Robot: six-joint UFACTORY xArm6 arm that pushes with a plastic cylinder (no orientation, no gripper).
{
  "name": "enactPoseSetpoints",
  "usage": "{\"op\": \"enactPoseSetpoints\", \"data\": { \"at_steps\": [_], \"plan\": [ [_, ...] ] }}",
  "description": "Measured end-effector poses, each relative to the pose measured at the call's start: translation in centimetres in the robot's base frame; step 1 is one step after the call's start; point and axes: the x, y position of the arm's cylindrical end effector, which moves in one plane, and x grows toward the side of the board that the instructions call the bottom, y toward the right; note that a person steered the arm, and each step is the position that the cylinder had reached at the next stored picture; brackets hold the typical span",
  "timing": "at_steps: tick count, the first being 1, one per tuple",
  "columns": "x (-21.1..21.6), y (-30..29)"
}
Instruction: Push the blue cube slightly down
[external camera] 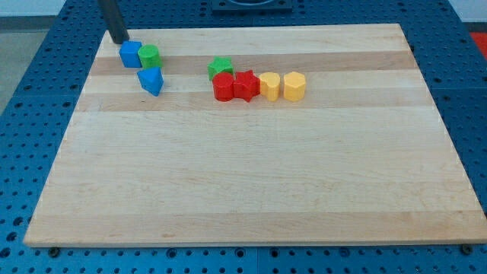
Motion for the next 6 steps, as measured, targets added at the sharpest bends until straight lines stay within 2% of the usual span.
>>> {"op": "enactPoseSetpoints", "data": {
  "at_steps": [1,2,5,6],
  "plan": [
    [-0.2,2.9],
    [0.8,2.9],
    [15.0,2.9],
    [13.2,3.1]
  ]
}}
